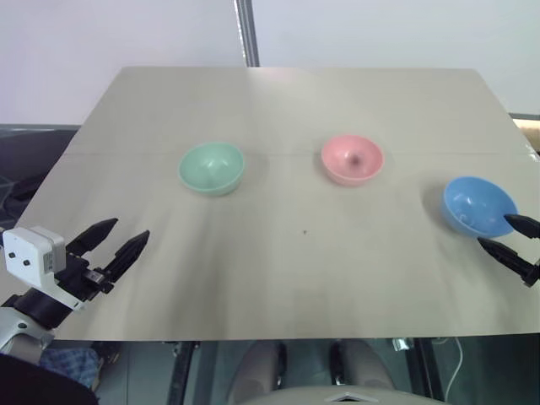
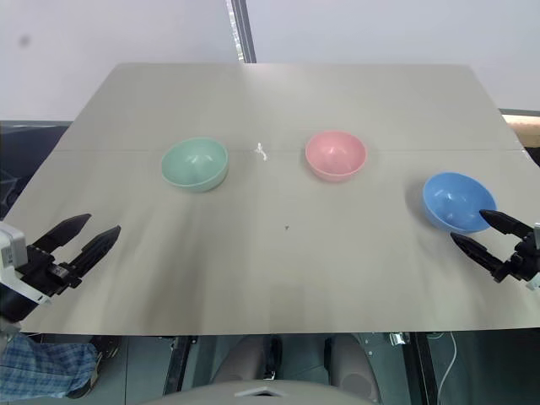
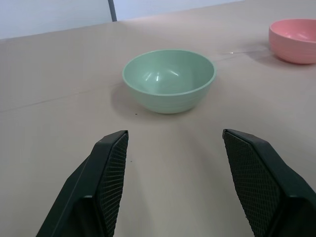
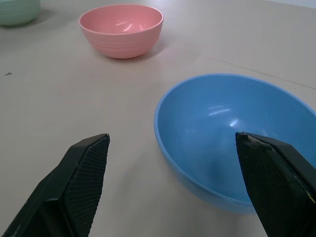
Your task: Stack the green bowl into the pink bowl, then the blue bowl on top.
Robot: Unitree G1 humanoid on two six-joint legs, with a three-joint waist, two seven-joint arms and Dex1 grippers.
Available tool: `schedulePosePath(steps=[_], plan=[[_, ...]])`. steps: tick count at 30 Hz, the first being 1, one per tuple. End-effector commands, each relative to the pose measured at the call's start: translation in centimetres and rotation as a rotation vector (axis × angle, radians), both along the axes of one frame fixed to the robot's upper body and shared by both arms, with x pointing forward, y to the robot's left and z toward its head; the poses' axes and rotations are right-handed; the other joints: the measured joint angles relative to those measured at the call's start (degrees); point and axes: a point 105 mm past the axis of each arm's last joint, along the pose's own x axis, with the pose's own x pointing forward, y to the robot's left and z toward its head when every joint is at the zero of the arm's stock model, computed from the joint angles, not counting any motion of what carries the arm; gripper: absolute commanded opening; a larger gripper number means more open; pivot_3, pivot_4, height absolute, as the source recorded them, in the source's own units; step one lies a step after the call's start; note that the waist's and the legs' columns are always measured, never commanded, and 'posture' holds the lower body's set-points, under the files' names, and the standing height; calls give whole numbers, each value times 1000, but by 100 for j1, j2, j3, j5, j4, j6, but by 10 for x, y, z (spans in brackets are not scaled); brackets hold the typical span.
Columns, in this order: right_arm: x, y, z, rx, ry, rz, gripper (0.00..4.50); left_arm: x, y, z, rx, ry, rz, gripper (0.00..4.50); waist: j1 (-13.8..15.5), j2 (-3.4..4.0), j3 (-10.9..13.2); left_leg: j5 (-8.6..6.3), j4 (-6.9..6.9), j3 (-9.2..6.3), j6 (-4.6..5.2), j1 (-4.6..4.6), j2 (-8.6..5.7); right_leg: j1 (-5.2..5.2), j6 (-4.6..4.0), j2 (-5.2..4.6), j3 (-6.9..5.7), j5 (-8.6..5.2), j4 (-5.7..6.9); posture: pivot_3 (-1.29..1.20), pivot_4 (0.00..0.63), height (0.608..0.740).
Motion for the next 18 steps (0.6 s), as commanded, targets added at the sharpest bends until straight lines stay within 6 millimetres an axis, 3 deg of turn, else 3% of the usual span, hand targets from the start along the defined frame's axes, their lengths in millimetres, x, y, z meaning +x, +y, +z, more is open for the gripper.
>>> schedulePosePath(steps=[1,18], plan=[[-2,-5,15,-28,-60,-7,4429,1,-6,13,24,-59,-30,3220,1,0,0,0,0,0,0,0,0,0,0,0,0,0,0,0,150,740],[-4,-3,13,-27,-58,-7,4429,8,-15,21,-13,-75,-67,3220,5,1,-1,11,1,0,-18,0,-1,1,0,1,-1,0,2,0,150,740]])
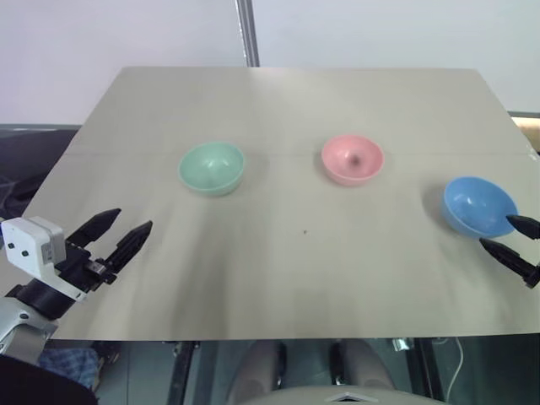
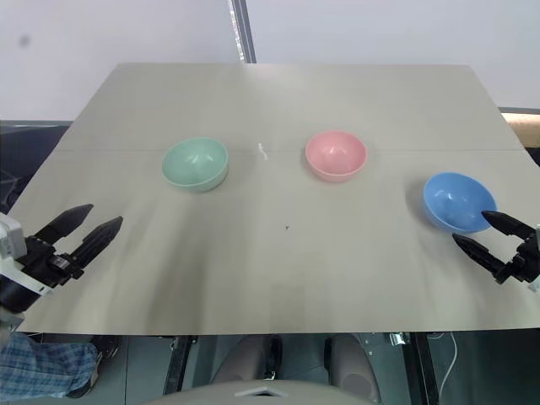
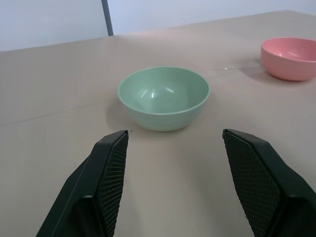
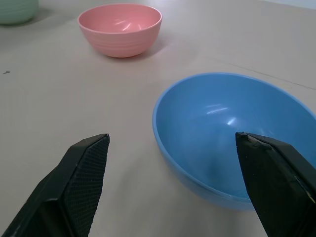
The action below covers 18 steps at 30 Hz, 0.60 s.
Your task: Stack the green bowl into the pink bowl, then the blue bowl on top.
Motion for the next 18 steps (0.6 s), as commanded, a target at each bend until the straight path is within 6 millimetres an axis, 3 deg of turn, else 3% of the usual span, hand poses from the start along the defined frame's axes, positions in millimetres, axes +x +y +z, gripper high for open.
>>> schedulePosePath(steps=[1,12,18], plan=[[-2,-1,13,-21,-56,1,4429,0,-9,10,20,-35,-32,3220,0,0,0,0,0,0,0,0,0,0,0,0,0,0,0,0,150,740],[2,1,11,-29,-47,11,4429,-2,-23,13,-54,-78,-119,3220,-4,0,0,1,0,0,-1,0,0,0,0,0,0,0,0,0,150,740],[6,2,10,-25,-11,10,4429,-14,-32,4,-152,3,-241,3220,-7,1,0,1,0,1,-2,0,0,0,0,0,1,0,2,0,150,740]])
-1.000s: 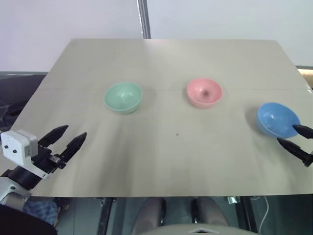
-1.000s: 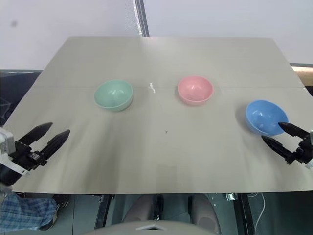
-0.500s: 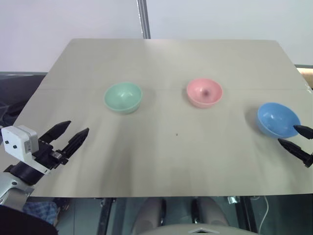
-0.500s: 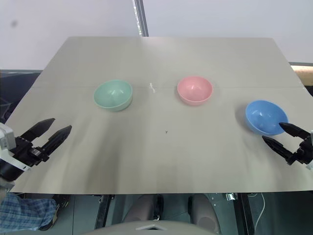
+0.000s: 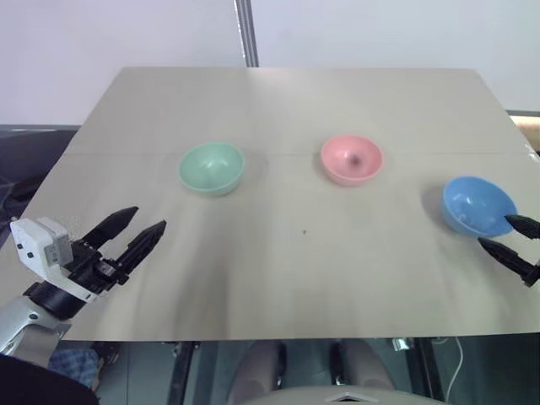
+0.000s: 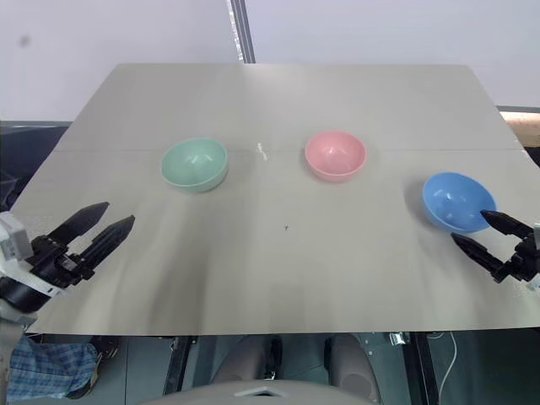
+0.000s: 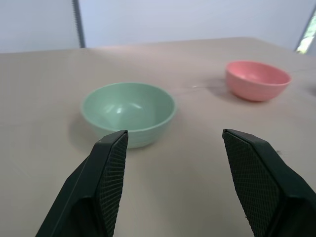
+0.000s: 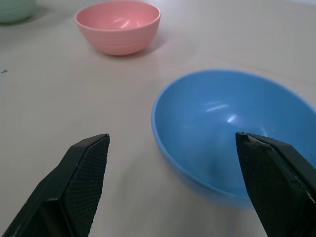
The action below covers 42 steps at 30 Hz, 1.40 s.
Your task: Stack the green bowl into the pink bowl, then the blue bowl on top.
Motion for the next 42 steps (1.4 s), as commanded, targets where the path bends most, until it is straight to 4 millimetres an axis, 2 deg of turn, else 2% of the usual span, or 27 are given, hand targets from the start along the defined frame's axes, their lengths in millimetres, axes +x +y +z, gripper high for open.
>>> schedulePosePath(steps=[1,7,13,16,18,20,23,28,31,35,37,42], plan=[[2,1,14,-36,-41,15,4429,-13,-13,2,-4,25,-119,3220,-9,0,0,0,0,0,0,0,0,0,0,0,0,0,0,0,150,740],[5,1,15,-37,-46,18,4429,-26,-21,-20,86,148,-249,3220,-6,3,-2,-1,0,1,3,2,-1,2,0,1,0,0,0,0,150,740],[7,4,15,-16,-12,-3,4429,-25,-21,-26,140,172,-310,3220,1,5,-3,-1,1,0,3,3,-1,3,-1,2,-2,0,1,0,150,740],[12,2,11,-59,12,-32,4429,-22,-20,-27,140,166,-329,3220,-8,5,-3,-1,1,1,3,2,-1,3,-1,2,-1,0,0,0,150,740],[18,12,16,-93,1,-11,4429,-20,-18,-27,146,164,-340,3220,-20,6,-3,-2,1,1,4,2,-1,3,0,2,-1,0,0,0,150,740],[25,28,28,-89,-24,30,4429,-18,-17,-26,149,159,-348,3220,-35,12,0,-4,1,1,9,3,-1,1,0,2,1,0,4,0,150,740],[32,67,59,-62,-115,145,4429,-16,-15,-24,150,148,-356,3220,-48,23,6,-6,3,2,12,5,0,-3,0,3,3,0,15,0,150,740],[48,128,85,-37,-171,260,4429,-13,-15,-25,150,144,-373,3220,-29,20,6,-1,5,-2,3,1,-1,-7,0,3,0,0,15,0,150,740],[57,167,80,-104,-156,348,4429,-11,-14,-24,150,140,-383,3220,-30,17,7,0,6,-3,1,-4,-1,-12,-1,2,-1,0,15,0,150,740],[73,199,64,-225,-59,394,4429,-7,-13,-23,156,134,-397,3220,-33,14,9,2,6,-5,-3,-13,-3,-20,-1,-1,-3,0,11,0,150,740],[83,209,57,-289,-28,394,4429,-6,-13,-22,160,133,-403,3220,-35,14,10,3,6,-7,-4,-15,-3,-23,-1,-1,-5,0,10,0,150,740],[114,226,57,-360,-73,313,4429,-5,-12,-22,164,135,-414,3220,-42,13,9,4,6,-6,-6,-29,-4,-42,-1,-1,-4,0,11,0,150,740]])
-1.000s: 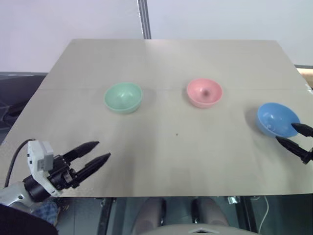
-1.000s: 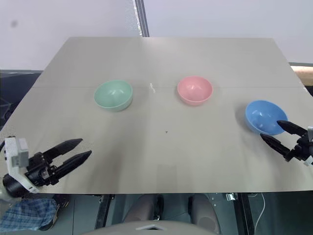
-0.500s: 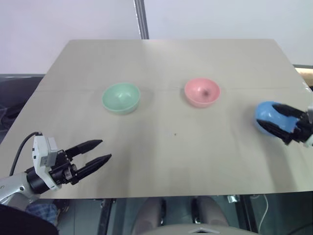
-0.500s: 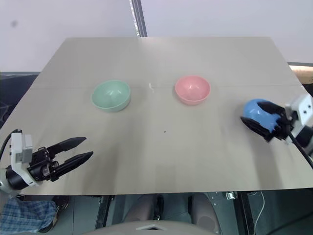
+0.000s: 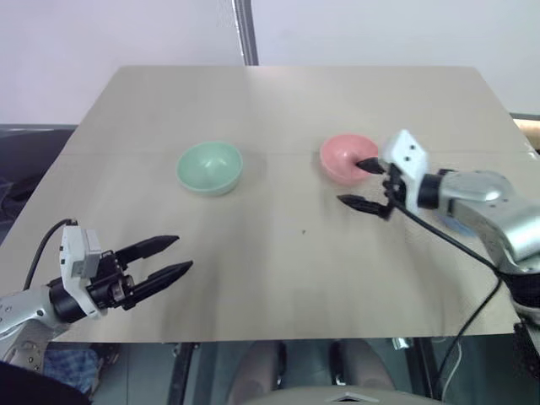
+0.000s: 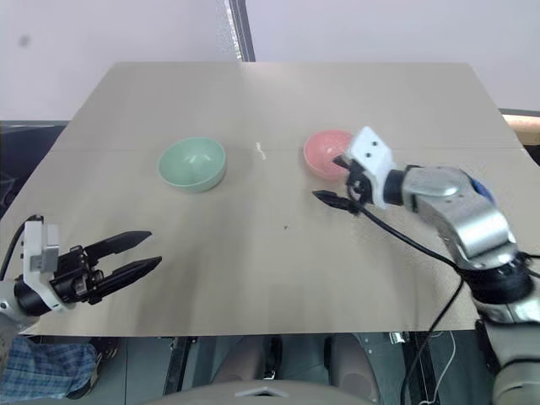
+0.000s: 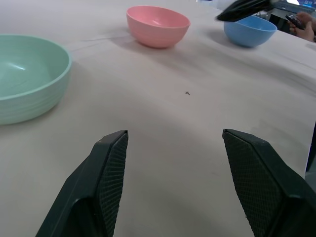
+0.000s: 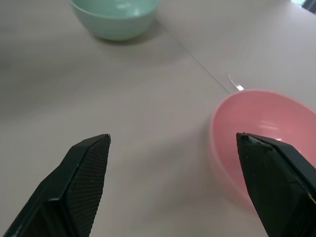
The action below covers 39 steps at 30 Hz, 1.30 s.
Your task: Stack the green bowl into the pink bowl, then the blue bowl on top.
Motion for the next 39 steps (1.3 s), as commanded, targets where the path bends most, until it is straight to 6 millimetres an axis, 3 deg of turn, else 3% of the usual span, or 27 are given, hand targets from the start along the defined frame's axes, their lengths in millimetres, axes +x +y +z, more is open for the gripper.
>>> schedulePosePath(steps=[1,5,12,16,20,23,24,32,39], plan=[[17,2,8,-45,-80,-56,4429,0,0,4,21,-17,-18,3220,8,0,0,0,0,0,0,-4,-1,-4,0,0,0,0,0,0,150,740],[32,7,5,-114,-77,-82,4429,1,2,5,13,-23,-12,3220,-2,0,0,1,4,6,-1,-32,-4,-40,0,0,6,0,11,0,150,740],[40,9,-5,-208,-48,-108,4429,1,3,6,11,-25,-10,3220,-23,0,0,2,31,10,-4,-84,-4,-96,0,2,9,0,45,0,150,740],[43,13,-10,-263,-56,-102,3265,3,5,9,5,-33,-3,3220,-28,0,0,2,37,10,-4,-85,-4,-96,0,3,9,0,51,0,150,740],[46,19,-15,-309,-68,-90,1684,4,5,9,4,-39,2,3220,-38,0,0,2,39,9,-4,-85,-4,-97,0,3,9,0,52,0,150,740],[45,24,-13,-311,-75,-73,249,3,5,9,2,-41,5,3220,-55,0,0,2,39,9,-4,-85,-4,-97,0,4,9,0,52,0,150,740],[45,25,-13,-311,-76,-71,116,3,5,9,2,-41,6,3220,-62,0,0,2,40,9,-4,-86,-4,-97,0,4,8,0,51,0,150,740],[37,34,-7,-311,-106,15,116,3,6,9,-2,-45,20,3220,-140,0,0,2,42,9,-4,-86,-4,-97,0,4,8,0,53,0,150,740],[-12,40,8,-364,-97,246,116,4,6,8,-5,-34,20,3220,-141,1,0,2,45,8,-4,-91,-4,-99,1,4,9,0,53,0,150,740]])
